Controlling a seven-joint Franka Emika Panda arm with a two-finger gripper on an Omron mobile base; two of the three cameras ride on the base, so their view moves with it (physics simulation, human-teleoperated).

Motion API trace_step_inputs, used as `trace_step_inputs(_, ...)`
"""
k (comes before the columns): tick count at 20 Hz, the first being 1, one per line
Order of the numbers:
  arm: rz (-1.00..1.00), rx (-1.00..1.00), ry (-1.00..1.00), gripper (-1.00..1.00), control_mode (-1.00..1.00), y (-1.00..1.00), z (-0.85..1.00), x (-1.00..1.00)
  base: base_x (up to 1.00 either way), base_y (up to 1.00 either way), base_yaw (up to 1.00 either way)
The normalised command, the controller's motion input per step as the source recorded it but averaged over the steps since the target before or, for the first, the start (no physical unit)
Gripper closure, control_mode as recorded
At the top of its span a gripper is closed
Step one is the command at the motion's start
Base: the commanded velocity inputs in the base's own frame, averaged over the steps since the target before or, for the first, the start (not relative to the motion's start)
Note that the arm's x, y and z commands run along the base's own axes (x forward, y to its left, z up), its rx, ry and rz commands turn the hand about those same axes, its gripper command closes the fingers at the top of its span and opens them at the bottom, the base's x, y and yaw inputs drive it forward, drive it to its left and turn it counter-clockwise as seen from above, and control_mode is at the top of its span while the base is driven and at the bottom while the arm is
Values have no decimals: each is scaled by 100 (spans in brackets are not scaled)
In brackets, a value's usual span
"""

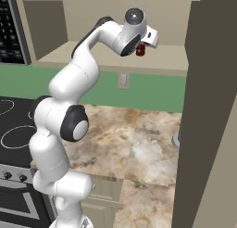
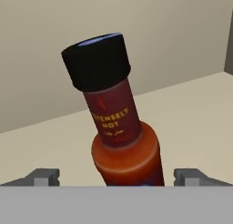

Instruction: Take 2 condiments from the cabinet and move them on the counter near the stove.Make sure the condiments are lined up with each other, next to each other.

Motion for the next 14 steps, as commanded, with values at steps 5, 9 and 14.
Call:
trace_step_inputs(5, 0, 0, 0, -100, -100, -3, -1, 8, 0, 0, 0)
trace_step_inputs(9, 0, 0, 0, -100, -100, -6, 0, 5, 0, 0, 0)
trace_step_inputs(14, 0, 0, 0, -100, -100, -6, -2, 6, 0, 0, 0)
